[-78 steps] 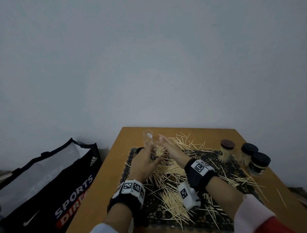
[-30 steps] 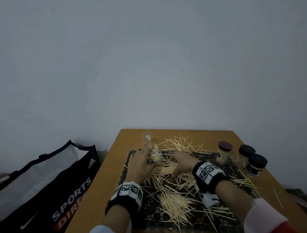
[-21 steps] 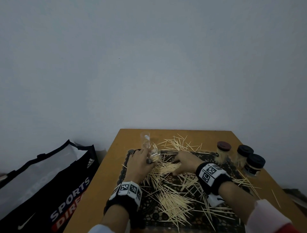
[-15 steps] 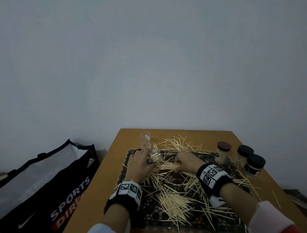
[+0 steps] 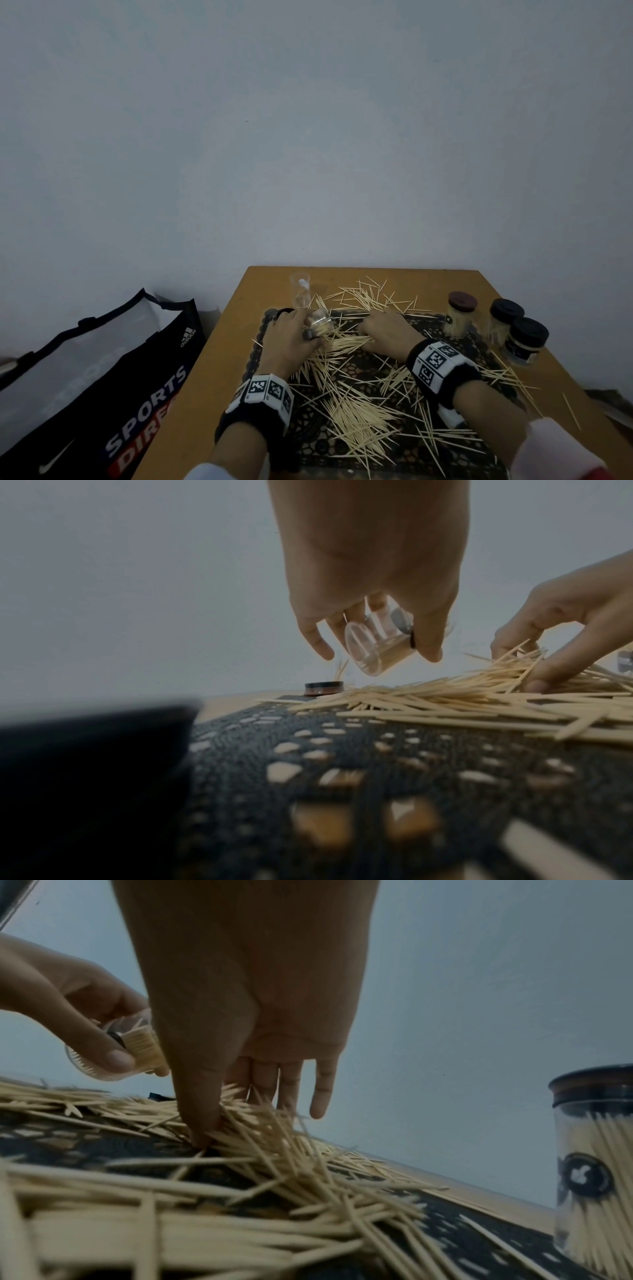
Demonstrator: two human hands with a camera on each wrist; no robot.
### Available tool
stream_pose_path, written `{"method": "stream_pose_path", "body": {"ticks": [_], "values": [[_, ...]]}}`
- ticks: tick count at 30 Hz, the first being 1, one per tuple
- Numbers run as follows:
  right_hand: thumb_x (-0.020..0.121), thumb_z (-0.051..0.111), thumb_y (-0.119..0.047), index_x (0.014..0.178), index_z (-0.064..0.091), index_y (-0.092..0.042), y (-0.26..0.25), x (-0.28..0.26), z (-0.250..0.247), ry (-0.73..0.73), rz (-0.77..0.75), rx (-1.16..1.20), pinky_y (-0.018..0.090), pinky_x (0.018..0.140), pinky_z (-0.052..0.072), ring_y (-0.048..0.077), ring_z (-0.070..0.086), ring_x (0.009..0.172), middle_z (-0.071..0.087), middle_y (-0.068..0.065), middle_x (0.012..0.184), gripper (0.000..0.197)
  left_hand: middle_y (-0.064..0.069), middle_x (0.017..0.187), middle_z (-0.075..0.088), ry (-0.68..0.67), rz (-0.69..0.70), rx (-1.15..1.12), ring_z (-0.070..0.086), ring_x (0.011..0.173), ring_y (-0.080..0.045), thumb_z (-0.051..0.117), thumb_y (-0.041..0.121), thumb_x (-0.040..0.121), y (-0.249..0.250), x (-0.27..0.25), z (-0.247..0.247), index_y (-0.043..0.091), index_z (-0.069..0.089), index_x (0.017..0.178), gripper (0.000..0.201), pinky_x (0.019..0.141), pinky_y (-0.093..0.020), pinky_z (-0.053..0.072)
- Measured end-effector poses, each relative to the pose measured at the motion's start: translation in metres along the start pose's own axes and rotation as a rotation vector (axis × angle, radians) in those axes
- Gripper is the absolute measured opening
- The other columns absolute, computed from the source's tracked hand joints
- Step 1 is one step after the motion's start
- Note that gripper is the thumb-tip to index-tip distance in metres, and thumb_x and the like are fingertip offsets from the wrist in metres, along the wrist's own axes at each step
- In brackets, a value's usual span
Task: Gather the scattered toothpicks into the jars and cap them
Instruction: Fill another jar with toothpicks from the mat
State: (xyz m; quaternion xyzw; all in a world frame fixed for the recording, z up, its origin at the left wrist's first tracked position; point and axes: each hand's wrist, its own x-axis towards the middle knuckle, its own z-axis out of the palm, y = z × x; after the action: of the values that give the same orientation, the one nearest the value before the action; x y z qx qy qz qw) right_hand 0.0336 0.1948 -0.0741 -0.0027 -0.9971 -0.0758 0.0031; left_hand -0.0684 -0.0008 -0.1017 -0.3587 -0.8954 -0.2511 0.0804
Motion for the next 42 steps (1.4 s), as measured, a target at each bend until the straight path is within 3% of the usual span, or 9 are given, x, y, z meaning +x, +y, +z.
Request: {"method": "stream_pose_path", "body": {"ticks": [4, 15, 21, 24, 28, 34, 36, 38, 42], "values": [[0.096, 0.051, -0.022, 0.111, 0.059, -0.011, -0.002, 0.002, 0.000, -0.042, -0.008, -0.026, 0.039, 0.100, 0.035, 0.022, 0.052, 0.112, 0.060, 0.006, 0.116, 0.020, 0.006, 0.115, 0.060, -0.001, 0.002, -0.003, 0.052, 0.108, -0.017, 0.071, 0.048, 0.082, -0.001, 0.000, 0.000, 0.025, 0.053, 0.124, 0.051, 0.091, -0.037, 0.042], [0.098, 0.037, -0.007, 0.121, 0.047, -0.003, -0.005, 0.000, -0.002, -0.112, 0.037, 0.148, 0.036, 0.090, 0.042, 0.028, 0.054, 0.113, 0.055, 0.014, 0.126, 0.026, 0.007, 0.107, 0.060, -0.027, 0.013, 0.012, 0.053, 0.099, -0.015, 0.071, 0.057, 0.078, -0.003, 0.000, 0.002, 0.024, 0.054, 0.120, 0.056, 0.080, -0.032, 0.041], [0.099, 0.033, -0.002, 0.124, 0.038, -0.002, -0.005, -0.001, -0.001, -0.121, 0.082, 0.192, 0.032, 0.068, 0.036, 0.024, 0.050, 0.080, 0.061, 0.016, 0.105, 0.026, 0.006, 0.110, 0.060, -0.038, 0.012, 0.016, 0.053, 0.101, -0.015, 0.070, 0.058, 0.078, -0.003, 0.001, 0.002, 0.025, 0.054, 0.124, 0.059, 0.083, -0.032, 0.042], [0.097, 0.034, 0.001, 0.125, 0.039, -0.001, -0.006, 0.000, -0.001, -0.149, 0.083, 0.216, 0.032, 0.071, 0.035, 0.022, 0.048, 0.084, 0.059, 0.015, 0.104, 0.028, 0.007, 0.108, 0.061, -0.028, 0.018, 0.011, 0.053, 0.099, -0.014, 0.071, 0.058, 0.077, -0.004, 0.001, 0.003, 0.025, 0.055, 0.121, 0.057, 0.080, -0.032, 0.042], [0.095, 0.036, 0.003, 0.123, 0.041, -0.001, -0.005, -0.001, -0.001, -0.178, 0.098, 0.220, 0.034, 0.082, 0.042, 0.029, 0.056, 0.104, 0.057, 0.017, 0.118, 0.029, 0.009, 0.109, 0.061, -0.031, 0.018, 0.015, 0.054, 0.100, -0.014, 0.071, 0.057, 0.078, -0.004, 0.001, 0.004, 0.026, 0.055, 0.121, 0.056, 0.082, -0.032, 0.043], [0.100, 0.038, -0.008, 0.125, 0.040, -0.008, -0.003, -0.002, -0.005, -0.025, 0.128, 0.245, 0.043, 0.103, 0.035, 0.025, 0.061, 0.097, 0.066, 0.006, 0.110, 0.025, 0.007, 0.113, 0.061, -0.020, 0.023, -0.023, 0.055, 0.102, -0.014, 0.072, 0.050, 0.081, -0.002, 0.000, 0.002, 0.024, 0.053, 0.126, 0.056, 0.083, -0.031, 0.045], [0.099, 0.039, -0.007, 0.118, 0.040, -0.008, -0.001, -0.003, -0.005, 0.008, 0.137, 0.317, 0.037, 0.085, 0.044, 0.022, 0.060, 0.087, 0.068, 0.007, 0.106, 0.019, 0.007, 0.113, 0.061, -0.017, 0.029, -0.062, 0.057, 0.101, -0.014, 0.072, 0.048, 0.082, -0.001, 0.000, 0.001, 0.024, 0.053, 0.127, 0.055, 0.081, -0.031, 0.046], [0.100, 0.038, -0.007, 0.111, 0.037, -0.010, 0.003, -0.004, -0.005, 0.025, 0.153, 0.429, 0.027, 0.061, 0.042, 0.019, 0.058, 0.080, 0.065, 0.002, 0.093, 0.012, 0.007, 0.113, 0.061, -0.026, 0.029, -0.099, 0.058, 0.101, -0.014, 0.071, 0.047, 0.083, 0.000, 0.000, 0.001, 0.023, 0.052, 0.128, 0.054, 0.081, -0.032, 0.049], [0.105, 0.035, -0.021, 0.115, 0.043, -0.012, 0.004, -0.005, -0.010, 0.088, 0.222, 0.826, 0.020, 0.053, 0.039, 0.010, 0.049, 0.062, 0.059, 0.000, 0.085, 0.015, 0.006, 0.112, 0.062, -0.049, 0.028, -0.126, 0.060, 0.098, -0.014, 0.070, 0.049, 0.084, 0.002, -0.001, 0.000, 0.023, 0.050, 0.126, 0.053, 0.082, -0.032, 0.050]]}}
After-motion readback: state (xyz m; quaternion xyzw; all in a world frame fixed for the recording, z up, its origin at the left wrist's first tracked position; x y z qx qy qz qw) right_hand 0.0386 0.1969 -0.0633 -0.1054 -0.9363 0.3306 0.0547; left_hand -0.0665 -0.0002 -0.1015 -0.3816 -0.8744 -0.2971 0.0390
